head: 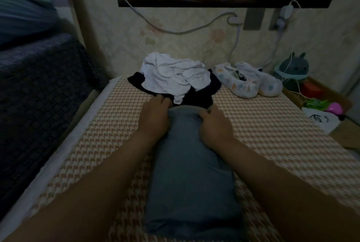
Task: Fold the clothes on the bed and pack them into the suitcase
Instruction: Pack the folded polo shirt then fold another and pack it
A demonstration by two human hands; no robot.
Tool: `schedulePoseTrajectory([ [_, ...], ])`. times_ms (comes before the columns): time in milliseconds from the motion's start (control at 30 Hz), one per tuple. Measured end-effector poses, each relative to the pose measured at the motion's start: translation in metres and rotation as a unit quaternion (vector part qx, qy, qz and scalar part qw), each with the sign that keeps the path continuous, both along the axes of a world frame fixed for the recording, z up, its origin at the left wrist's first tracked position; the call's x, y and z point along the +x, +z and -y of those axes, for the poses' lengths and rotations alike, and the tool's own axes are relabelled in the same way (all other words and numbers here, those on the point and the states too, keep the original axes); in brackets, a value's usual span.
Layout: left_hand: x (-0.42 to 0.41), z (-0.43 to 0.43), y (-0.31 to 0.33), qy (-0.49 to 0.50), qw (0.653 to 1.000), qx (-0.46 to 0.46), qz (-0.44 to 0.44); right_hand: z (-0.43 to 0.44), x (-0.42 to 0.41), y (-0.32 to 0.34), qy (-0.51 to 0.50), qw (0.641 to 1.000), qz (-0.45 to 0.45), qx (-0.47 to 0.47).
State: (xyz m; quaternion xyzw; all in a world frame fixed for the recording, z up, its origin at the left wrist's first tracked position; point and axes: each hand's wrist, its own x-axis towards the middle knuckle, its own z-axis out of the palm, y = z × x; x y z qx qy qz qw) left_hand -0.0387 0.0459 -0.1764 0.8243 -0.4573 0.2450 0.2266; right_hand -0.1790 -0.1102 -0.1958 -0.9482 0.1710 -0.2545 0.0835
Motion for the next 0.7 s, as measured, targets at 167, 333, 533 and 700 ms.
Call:
schedulePoseTrajectory([
  [167, -0.035, 0.002, -0.019, -0.036, 0.995, 0.065, -0.072, -0.007, -0.004, 0.015, 0.142, 0.989, -0.028, -0.035],
  [333, -0.056, -0.022, -0.042, -0.005, 0.965, 0.201, -0.167, -0.016, -0.029, 0.013, 0.108, 0.939, -0.326, 0.027],
  [533, -0.089, -0.057, -0.02, 0.025, 0.922, 0.325, -0.21, -0.033, -0.048, 0.028, 0.075, 0.944, -0.32, 0.017],
  [700, -0.134, -0.086, 0.005, -0.054, 0.927, 0.309, -0.204, -0.071, -0.079, 0.032, 0.135, 0.943, -0.294, 0.076],
])
